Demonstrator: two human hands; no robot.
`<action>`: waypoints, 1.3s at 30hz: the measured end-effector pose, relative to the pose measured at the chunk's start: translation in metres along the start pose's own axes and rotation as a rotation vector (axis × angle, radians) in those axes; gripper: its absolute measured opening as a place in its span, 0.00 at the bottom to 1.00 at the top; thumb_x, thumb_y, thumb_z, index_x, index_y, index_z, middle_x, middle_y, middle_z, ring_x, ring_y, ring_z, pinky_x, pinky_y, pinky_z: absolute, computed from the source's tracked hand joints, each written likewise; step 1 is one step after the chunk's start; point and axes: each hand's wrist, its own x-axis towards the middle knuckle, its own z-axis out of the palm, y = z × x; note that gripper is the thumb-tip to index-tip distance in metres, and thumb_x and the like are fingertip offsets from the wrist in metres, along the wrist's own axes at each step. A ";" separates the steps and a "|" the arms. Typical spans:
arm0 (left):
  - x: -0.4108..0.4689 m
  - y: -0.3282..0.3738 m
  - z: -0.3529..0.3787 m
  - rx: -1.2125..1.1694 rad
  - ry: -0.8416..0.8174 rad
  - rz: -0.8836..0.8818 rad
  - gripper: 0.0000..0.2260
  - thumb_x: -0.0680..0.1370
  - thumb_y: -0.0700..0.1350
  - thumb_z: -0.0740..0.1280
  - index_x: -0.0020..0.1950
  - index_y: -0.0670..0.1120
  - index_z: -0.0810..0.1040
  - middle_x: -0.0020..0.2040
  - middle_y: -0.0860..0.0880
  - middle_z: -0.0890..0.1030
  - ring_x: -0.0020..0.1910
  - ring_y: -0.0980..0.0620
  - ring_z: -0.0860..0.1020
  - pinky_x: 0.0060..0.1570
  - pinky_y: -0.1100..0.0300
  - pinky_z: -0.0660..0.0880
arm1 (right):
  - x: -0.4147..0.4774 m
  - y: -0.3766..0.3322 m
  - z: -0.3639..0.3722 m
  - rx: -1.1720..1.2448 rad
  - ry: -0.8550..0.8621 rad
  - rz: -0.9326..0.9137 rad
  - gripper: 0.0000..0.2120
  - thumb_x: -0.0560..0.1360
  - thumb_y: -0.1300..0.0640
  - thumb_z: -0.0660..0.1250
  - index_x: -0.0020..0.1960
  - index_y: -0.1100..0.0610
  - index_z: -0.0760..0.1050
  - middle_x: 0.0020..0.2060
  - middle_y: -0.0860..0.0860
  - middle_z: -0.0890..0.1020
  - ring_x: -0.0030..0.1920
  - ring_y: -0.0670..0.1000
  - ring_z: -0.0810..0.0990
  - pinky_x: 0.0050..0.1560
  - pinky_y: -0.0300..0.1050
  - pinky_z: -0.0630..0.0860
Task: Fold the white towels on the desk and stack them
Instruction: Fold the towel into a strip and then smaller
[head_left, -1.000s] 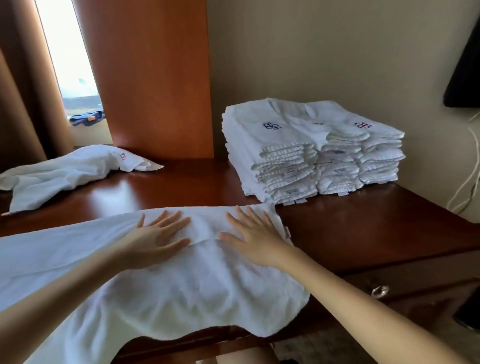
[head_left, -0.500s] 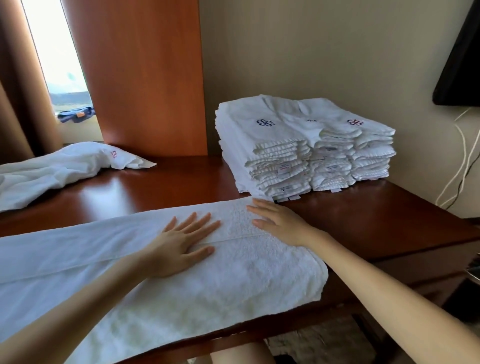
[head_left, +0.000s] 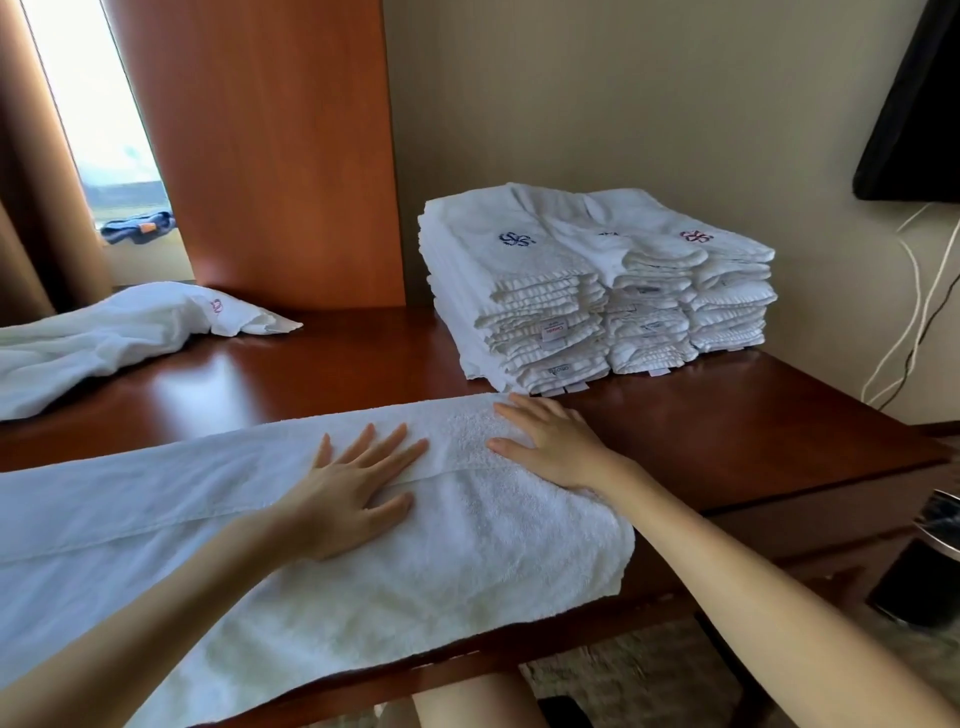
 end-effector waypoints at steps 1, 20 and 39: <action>-0.001 0.007 0.000 0.017 0.025 -0.017 0.26 0.82 0.59 0.48 0.77 0.61 0.38 0.78 0.57 0.39 0.77 0.52 0.37 0.74 0.45 0.35 | 0.000 -0.001 -0.001 0.014 0.003 -0.007 0.32 0.78 0.33 0.51 0.78 0.43 0.52 0.78 0.43 0.49 0.77 0.47 0.45 0.74 0.54 0.45; -0.035 0.097 0.040 0.135 0.344 0.225 0.39 0.69 0.65 0.70 0.75 0.48 0.66 0.73 0.47 0.69 0.72 0.44 0.68 0.69 0.44 0.67 | -0.145 0.026 0.048 -0.171 0.605 -0.580 0.33 0.68 0.60 0.74 0.69 0.52 0.64 0.66 0.55 0.67 0.68 0.53 0.69 0.67 0.53 0.71; -0.059 0.091 0.021 0.073 0.708 0.163 0.17 0.70 0.47 0.60 0.59 0.46 0.72 0.52 0.48 0.75 0.46 0.48 0.75 0.43 0.56 0.75 | -0.089 -0.001 -0.014 0.671 0.471 -0.051 0.07 0.76 0.49 0.68 0.46 0.53 0.77 0.22 0.51 0.66 0.21 0.46 0.60 0.25 0.40 0.54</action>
